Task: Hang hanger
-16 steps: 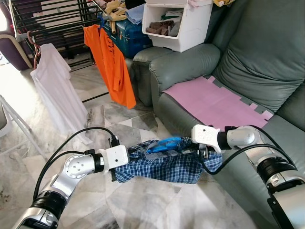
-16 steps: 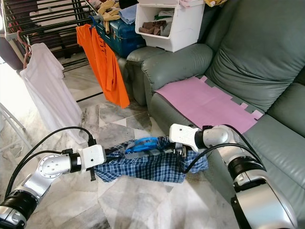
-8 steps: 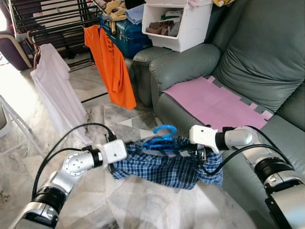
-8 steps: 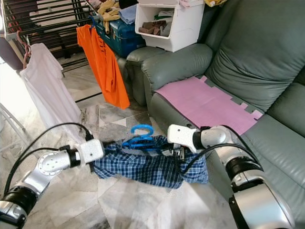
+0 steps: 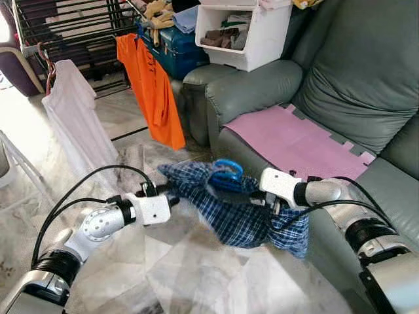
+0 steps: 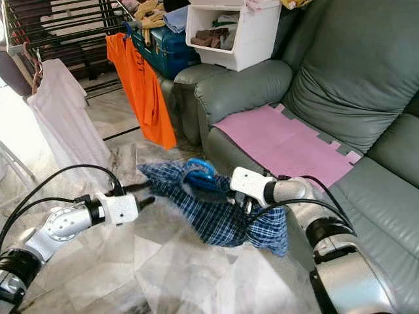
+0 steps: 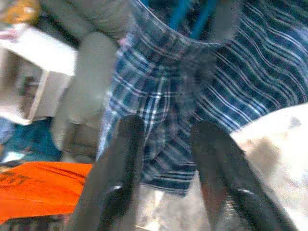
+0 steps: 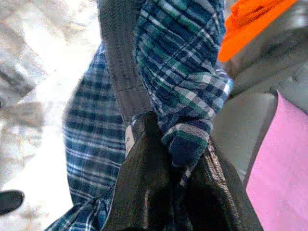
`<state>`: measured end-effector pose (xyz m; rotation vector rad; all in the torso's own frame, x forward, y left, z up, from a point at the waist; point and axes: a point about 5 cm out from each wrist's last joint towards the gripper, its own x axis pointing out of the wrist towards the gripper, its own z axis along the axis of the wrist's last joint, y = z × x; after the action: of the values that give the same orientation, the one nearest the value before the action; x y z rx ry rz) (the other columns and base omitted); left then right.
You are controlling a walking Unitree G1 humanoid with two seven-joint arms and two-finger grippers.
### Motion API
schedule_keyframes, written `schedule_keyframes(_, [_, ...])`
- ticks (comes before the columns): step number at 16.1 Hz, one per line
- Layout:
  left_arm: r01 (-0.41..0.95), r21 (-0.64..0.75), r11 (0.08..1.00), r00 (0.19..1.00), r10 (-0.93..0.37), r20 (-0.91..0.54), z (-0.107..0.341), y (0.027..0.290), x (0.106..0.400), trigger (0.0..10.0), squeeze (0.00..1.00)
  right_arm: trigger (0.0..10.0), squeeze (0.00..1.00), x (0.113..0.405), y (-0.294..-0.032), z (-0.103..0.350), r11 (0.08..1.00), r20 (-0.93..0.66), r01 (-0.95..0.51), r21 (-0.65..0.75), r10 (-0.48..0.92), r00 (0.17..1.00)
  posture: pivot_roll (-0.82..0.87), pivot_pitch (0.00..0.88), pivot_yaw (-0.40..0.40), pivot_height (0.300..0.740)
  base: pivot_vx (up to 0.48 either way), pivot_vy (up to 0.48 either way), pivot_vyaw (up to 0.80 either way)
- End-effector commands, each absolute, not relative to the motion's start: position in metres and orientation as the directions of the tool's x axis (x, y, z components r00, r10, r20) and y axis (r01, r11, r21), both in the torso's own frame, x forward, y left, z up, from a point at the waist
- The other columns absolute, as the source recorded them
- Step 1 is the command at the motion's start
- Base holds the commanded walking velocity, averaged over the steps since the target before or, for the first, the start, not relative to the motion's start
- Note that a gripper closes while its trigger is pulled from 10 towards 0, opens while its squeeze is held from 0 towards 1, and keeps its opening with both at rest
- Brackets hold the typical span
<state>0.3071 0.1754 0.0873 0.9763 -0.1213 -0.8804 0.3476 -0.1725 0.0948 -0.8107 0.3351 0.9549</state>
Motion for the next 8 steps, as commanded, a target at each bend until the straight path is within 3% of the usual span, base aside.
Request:
schedule_keyframes(1, [0.553,0.784,0.282,0.691,-0.681,-0.243,0.095,0.179,0.313,10.0,1.00,0.0,0.00,0.352,-0.171,0.099,0.366,-0.556,-0.802,-0.472,0.581,0.594,-0.11,0.000,0.031,0.740,0.000,0.000,0.00])
schedule_keyframes(2, [0.517,0.742,0.426,0.767,-0.616,-0.180,0.092,0.187,0.314,10.0,1.00,0.0,0.00,0.354,-0.170,0.093,0.500,-0.521,-0.753,-0.429,0.544,0.658,-0.11,0.000,0.034,0.740,0.000,0.000,0.00])
schedule_keyframes(4, [0.449,0.578,0.681,0.874,-0.469,-0.127,0.076,0.195,0.311,10.0,1.00,0.0,0.00,0.354,-0.169,0.087,0.609,-0.489,-0.689,-0.392,0.496,0.717,-0.12,0.000,0.039,0.740,0.000,0.000,0.00])
schedule_keyframes(5, [0.333,0.423,0.843,0.940,-0.333,-0.076,0.065,0.196,0.307,10.0,1.00,2.2,0.00,0.355,-0.168,0.083,0.710,-0.459,-0.622,-0.331,0.455,0.763,-0.12,0.000,0.040,0.740,0.000,0.000,0.00])
schedule_keyframes(6, [0.256,0.354,0.899,0.966,-0.254,-0.054,0.061,0.199,0.303,10.0,1.00,10.0,0.00,0.354,-0.165,0.081,0.752,-0.434,-0.592,-0.290,0.447,0.782,-0.12,0.000,0.045,0.740,0.000,0.000,0.00])
schedule_keyframes(8, [0.120,0.178,0.977,0.992,-0.111,-0.062,0.052,0.206,0.299,10.0,1.00,10.0,0.00,0.354,-0.157,0.081,0.823,-0.371,-0.524,-0.219,0.426,0.825,-0.12,0.000,0.047,0.740,0.000,0.000,0.00])
